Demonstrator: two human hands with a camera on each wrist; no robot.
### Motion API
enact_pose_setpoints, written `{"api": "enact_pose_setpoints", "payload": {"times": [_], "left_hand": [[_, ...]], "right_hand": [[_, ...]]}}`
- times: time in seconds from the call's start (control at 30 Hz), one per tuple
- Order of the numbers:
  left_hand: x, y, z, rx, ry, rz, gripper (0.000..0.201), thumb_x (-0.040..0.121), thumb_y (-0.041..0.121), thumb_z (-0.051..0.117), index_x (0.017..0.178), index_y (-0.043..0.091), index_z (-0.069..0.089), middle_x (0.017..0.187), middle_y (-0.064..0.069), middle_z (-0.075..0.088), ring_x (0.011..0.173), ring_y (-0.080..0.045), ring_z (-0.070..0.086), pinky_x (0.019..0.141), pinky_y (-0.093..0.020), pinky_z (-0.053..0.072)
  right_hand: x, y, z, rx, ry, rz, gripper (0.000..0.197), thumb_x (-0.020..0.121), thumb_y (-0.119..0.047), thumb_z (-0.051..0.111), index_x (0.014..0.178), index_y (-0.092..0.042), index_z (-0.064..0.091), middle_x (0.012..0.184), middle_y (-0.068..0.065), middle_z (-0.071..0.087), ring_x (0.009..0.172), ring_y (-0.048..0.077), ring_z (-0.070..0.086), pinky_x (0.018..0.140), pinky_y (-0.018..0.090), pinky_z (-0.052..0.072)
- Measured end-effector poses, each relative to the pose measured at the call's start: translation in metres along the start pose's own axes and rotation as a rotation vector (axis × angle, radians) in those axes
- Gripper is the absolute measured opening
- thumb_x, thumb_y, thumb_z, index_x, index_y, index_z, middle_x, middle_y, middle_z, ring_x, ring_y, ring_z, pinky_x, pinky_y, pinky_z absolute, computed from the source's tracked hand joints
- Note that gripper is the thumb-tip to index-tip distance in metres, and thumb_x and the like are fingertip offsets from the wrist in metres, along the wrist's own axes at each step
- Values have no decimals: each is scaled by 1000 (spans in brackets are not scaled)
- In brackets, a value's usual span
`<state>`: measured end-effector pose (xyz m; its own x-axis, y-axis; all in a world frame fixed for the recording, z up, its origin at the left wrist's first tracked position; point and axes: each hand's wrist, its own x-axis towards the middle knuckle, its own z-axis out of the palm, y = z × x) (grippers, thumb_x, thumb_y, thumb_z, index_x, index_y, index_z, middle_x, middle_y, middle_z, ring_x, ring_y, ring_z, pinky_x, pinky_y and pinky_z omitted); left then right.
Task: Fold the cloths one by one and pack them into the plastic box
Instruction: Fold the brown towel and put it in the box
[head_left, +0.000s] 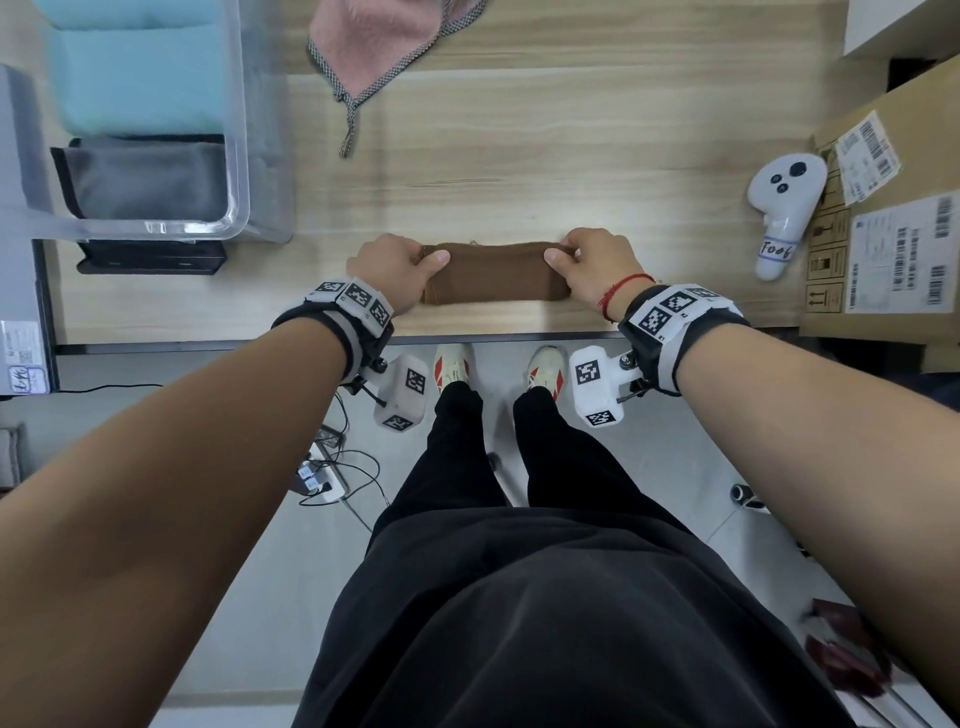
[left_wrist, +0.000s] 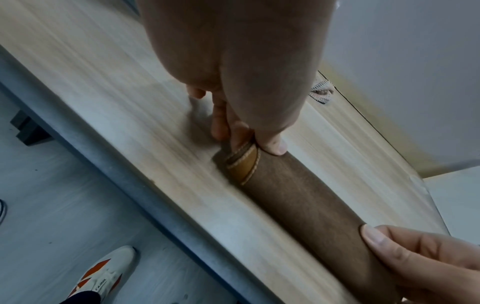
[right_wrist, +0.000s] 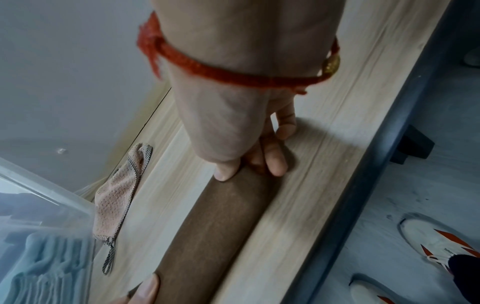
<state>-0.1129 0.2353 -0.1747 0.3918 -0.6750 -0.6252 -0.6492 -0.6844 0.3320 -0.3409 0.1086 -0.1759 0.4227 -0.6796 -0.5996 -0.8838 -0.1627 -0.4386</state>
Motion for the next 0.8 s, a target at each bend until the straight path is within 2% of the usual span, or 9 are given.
{"api": "enact_pose_setpoints", "payload": {"times": [0.1, 0.17, 0.23, 0.3, 0.43, 0.5, 0.6, 0.7, 0.8], "left_hand": [[3, 4, 1, -36, 25, -20, 58, 89, 57, 52, 54, 19, 26, 52, 2, 33, 56, -21, 39, 58, -30, 31], [4, 4, 4, -63, 44, -40, 54, 86, 56, 58, 57, 19, 33, 55, 2, 38, 59, -21, 42, 57, -29, 33], [3, 2, 5, -145, 121, -87, 43, 81, 54, 67, 75, 17, 47, 69, 3, 50, 67, -18, 49, 62, -29, 38], [2, 1, 3, -167, 173, -44, 41, 79, 50, 71, 94, 18, 52, 82, 2, 55, 73, -17, 54, 66, -30, 42], [3, 5, 4, -78, 68, 234, 41, 78, 45, 74, 108, 21, 60, 108, -2, 49, 97, -16, 51, 90, -33, 45], [2, 11, 4, -31, 33, 283, 43, 75, 44, 77, 108, 21, 61, 110, -3, 48, 104, -19, 48, 93, -35, 43], [-2, 19, 5, 33, -3, 283, 37, 78, 33, 76, 106, 20, 54, 106, -1, 52, 102, -23, 52, 89, -39, 45], [-5, 28, 3, 39, -109, 215, 40, 84, 27, 71, 117, 20, 49, 111, -4, 61, 100, -26, 58, 89, -39, 48], [-10, 39, -7, 141, -217, 204, 35, 92, 27, 61, 123, 10, 57, 116, -10, 62, 105, -28, 57, 87, -32, 43]], "right_hand": [[2, 0, 2, -4, 62, 39, 28, 91, -41, 59, 102, -16, 60, 96, 3, 64, 92, 21, 56, 77, 28, 43], [2, 1, 3, 46, 103, 58, 31, 88, -41, 63, 104, -18, 51, 91, -2, 59, 86, 20, 54, 75, 28, 41], [1, 2, 1, 58, 105, 46, 31, 86, -39, 65, 104, -21, 48, 86, -6, 56, 83, 20, 53, 75, 29, 42], [1, 2, -1, 51, 92, 21, 23, 85, -38, 67, 97, -26, 51, 79, -9, 55, 82, 19, 55, 74, 27, 42], [1, -1, -2, 91, 94, -26, 12, 83, -31, 68, 88, -22, 61, 89, -2, 62, 83, 15, 56, 74, 24, 42], [-2, -2, -4, 198, 117, -26, 10, 82, -27, 67, 84, -20, 61, 88, -5, 65, 82, 12, 57, 70, 18, 38], [-6, -2, -11, 314, 93, -4, 14, 81, -25, 66, 74, -24, 54, 73, -13, 59, 72, 7, 54, 62, 12, 35], [-7, 1, -16, 378, 18, -2, 20, 82, -21, 67, 74, -25, 49, 63, -8, 56, 61, 9, 48, 58, 18, 37], [-10, 2, -23, 410, -17, -37, 17, 84, -20, 69, 95, -25, 57, 81, -5, 64, 68, 6, 55, 66, 22, 44]]}}
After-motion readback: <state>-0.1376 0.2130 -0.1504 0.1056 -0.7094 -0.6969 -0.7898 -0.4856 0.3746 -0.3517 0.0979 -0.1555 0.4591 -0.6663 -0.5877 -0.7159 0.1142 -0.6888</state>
